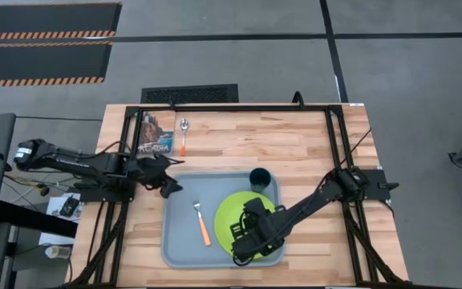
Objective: Pick and place plate/cup/fork/spoon on tray
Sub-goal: Put the yellow fork on the blue tray to the left of the green plate
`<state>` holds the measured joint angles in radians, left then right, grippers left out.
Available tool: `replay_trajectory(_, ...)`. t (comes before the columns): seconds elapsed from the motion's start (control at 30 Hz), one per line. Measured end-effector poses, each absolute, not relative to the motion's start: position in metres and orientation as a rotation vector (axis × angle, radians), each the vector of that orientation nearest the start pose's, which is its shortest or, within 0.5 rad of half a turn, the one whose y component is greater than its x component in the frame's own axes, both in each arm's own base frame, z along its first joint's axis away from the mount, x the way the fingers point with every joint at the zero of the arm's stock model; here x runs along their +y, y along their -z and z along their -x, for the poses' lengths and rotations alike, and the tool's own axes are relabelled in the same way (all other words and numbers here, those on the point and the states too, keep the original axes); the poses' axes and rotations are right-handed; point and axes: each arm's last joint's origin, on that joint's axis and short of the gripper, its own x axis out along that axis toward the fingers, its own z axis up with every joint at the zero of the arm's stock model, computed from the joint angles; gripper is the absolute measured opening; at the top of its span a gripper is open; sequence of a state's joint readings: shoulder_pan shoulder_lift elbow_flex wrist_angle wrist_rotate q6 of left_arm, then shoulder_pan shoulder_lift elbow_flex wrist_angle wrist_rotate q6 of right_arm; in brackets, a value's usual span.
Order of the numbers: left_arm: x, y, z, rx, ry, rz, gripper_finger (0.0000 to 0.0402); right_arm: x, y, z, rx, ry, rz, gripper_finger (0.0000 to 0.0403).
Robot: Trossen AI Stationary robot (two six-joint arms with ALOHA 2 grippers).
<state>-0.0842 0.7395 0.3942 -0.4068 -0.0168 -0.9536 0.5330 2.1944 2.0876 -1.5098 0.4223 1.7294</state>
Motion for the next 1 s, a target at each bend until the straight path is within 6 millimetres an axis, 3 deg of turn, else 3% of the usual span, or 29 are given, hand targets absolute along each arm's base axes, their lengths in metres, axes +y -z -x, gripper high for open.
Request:
replay_trajectory(0.13, -0.024, -0.196, -0.146, 0.689, -0.29, 0.844, 0.0171, 0.205, -0.257, -0.364, 1.004, 1.044, -0.659, 0.0127)
replay_trajectory(0.37, -0.041, -0.196, -0.145, 0.623, -0.353, 0.838, 0.0014, 0.21, -0.259, -0.357, 1.011, 1.041, -0.607, 0.0127)
replay_trajectory(0.47, -0.045, -0.194, -0.149, 0.617, -0.353, 0.832, 0.0009, 0.211, -0.264, -0.354, 1.012, 1.011, -0.585, 0.0127)
replay_trajectory(0.67, -0.05, -0.178, -0.158, 0.764, -0.345, 0.81, 0.0, 0.208, -0.278, -0.349, 0.982, 0.967, -0.548, 0.0127)
replay_trajectory(1.0, -0.052, -0.152, -0.181, 0.882, -0.451, 0.722, 0.0, 0.204, -0.278, -0.352, 0.959, 0.97, -0.521, 0.0127)
